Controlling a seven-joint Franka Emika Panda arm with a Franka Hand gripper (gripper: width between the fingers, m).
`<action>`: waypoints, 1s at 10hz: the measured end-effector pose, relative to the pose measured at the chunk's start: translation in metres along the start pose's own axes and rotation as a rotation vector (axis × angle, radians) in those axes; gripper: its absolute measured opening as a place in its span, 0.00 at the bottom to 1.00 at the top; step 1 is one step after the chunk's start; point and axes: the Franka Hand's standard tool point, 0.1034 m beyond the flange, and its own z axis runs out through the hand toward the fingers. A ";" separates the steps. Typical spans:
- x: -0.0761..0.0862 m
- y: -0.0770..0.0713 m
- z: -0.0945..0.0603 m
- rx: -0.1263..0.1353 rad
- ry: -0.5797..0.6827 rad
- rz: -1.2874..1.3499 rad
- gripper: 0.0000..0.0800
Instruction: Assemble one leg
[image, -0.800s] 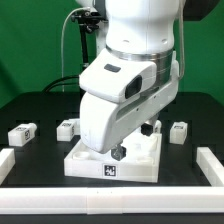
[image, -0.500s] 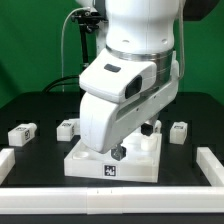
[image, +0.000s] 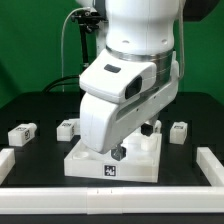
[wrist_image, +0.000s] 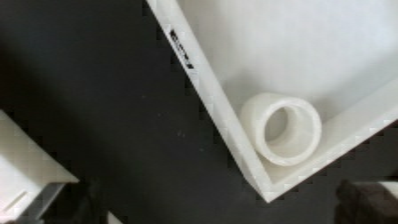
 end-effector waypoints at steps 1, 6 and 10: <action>0.000 0.000 0.000 0.000 0.000 0.000 0.81; -0.018 -0.015 0.010 -0.053 0.064 -0.023 0.81; -0.044 -0.045 0.020 -0.194 0.158 -0.174 0.81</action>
Offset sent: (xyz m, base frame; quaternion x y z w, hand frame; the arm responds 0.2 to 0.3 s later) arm 0.0000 0.0000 0.0000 0.0000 0.0000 0.0000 1.0000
